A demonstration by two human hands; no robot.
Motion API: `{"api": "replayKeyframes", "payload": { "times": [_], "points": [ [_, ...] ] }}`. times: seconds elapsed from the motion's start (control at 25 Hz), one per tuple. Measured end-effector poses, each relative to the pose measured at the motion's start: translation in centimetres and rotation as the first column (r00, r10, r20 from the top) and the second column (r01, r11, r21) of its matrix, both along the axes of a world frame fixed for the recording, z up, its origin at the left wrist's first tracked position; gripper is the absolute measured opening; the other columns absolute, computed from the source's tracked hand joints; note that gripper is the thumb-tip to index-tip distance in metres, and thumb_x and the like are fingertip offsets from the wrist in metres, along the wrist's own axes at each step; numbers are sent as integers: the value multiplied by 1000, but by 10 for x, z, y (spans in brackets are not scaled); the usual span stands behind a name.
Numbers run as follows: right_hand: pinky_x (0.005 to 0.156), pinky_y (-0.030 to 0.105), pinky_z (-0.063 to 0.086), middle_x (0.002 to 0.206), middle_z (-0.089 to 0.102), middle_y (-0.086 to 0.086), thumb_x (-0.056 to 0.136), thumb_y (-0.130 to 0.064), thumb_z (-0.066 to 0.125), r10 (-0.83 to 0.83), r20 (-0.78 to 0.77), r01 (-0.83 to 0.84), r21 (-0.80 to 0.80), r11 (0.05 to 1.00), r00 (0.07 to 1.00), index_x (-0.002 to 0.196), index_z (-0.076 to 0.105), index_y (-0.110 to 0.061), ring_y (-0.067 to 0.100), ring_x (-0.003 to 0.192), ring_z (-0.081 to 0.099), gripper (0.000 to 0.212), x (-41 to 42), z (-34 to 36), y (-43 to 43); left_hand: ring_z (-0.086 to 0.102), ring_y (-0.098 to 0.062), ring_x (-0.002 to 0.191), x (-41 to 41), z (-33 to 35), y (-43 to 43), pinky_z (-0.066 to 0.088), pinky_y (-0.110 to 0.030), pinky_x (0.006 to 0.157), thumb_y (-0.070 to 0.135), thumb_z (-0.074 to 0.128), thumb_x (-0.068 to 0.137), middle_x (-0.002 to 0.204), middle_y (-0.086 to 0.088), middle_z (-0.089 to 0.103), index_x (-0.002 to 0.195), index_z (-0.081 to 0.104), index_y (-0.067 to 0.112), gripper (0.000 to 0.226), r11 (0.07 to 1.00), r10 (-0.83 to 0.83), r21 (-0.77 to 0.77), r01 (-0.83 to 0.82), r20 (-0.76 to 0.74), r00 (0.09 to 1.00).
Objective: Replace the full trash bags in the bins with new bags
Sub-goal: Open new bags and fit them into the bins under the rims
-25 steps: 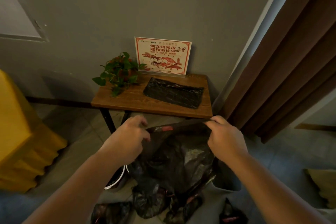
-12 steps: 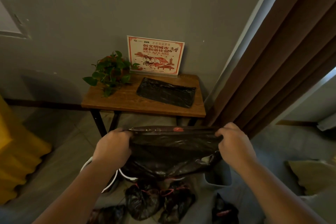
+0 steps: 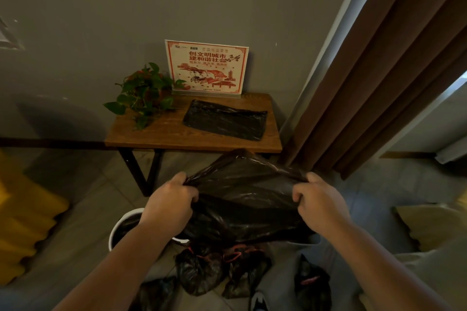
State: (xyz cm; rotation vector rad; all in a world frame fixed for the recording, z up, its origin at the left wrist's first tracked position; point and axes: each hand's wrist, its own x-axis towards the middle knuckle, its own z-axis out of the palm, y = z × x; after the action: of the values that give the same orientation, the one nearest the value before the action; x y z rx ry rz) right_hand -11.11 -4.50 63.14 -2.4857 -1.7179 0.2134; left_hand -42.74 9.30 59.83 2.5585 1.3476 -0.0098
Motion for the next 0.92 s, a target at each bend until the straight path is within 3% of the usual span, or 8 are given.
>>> {"api": "replayKeyframes", "payload": {
  "times": [0.04,0.12,0.24,0.32,0.4,0.64,0.84,0.92],
  "points": [
    [59,19,43,116,50,-7,94,-19,68,-18,-3,18,-26,999,1000,85,65,-37,5,70,51,20,6,-2,-1,62,-16,90,3,-2,0,53,-25,73,18,68,93,129,5,37,127,65,34,37,999,51,-7,-51,5,999],
    [68,23,51,129,46,-4,98,-25,66,-49,7,49,-69,996,999,110,70,-34,7,79,54,16,17,-8,-4,67,-24,95,11,-9,-3,60,-32,78,16,69,90,138,-1,30,146,49,32,62,993,118,-20,-118,-3,993],
    [73,24,51,138,38,-1,100,-38,66,-55,-1,54,-131,990,998,140,55,-26,10,87,54,43,28,-16,-10,68,-26,104,30,-12,-15,60,-35,81,38,64,96,143,-2,44,146,51,31,52,985,158,-60,-159,-27,987],
    [75,25,54,140,38,0,98,-35,68,-23,-34,16,-173,985,999,145,50,-28,10,91,57,50,36,-20,-15,69,-20,94,42,-9,-22,54,-32,69,53,51,101,119,5,63,127,65,34,35,975,223,9,-223,13,975],
    [80,26,56,142,39,-1,99,-26,67,26,-43,-33,-190,981,999,146,52,-34,11,96,59,51,47,-24,-20,69,-17,81,48,-8,-29,44,-30,58,46,52,101,101,9,67,118,68,35,25,964,249,118,-240,-66,966],
    [85,30,58,142,48,-3,99,-23,60,63,16,-59,-197,979,998,141,59,-30,14,106,61,43,67,-38,-26,71,-20,92,70,-10,-41,44,-32,61,28,65,89,112,5,66,136,51,30,49,971,236,94,-219,-262,936],
    [73,25,59,97,63,-9,106,-32,54,8,-34,-12,-118,993,999,124,64,-24,7,77,63,22,73,-45,-27,71,-17,97,91,-10,-52,57,-34,71,67,65,88,116,8,70,142,42,40,65,971,236,21,-237,-186,954],
    [70,25,57,85,56,-12,104,-32,57,5,-23,-7,-104,995,1000,120,63,-24,6,72,60,19,75,-43,-27,72,-19,91,99,-8,-58,56,-33,68,60,60,96,104,5,73,140,50,44,48,977,208,59,-207,-2,978]
  ]
}}
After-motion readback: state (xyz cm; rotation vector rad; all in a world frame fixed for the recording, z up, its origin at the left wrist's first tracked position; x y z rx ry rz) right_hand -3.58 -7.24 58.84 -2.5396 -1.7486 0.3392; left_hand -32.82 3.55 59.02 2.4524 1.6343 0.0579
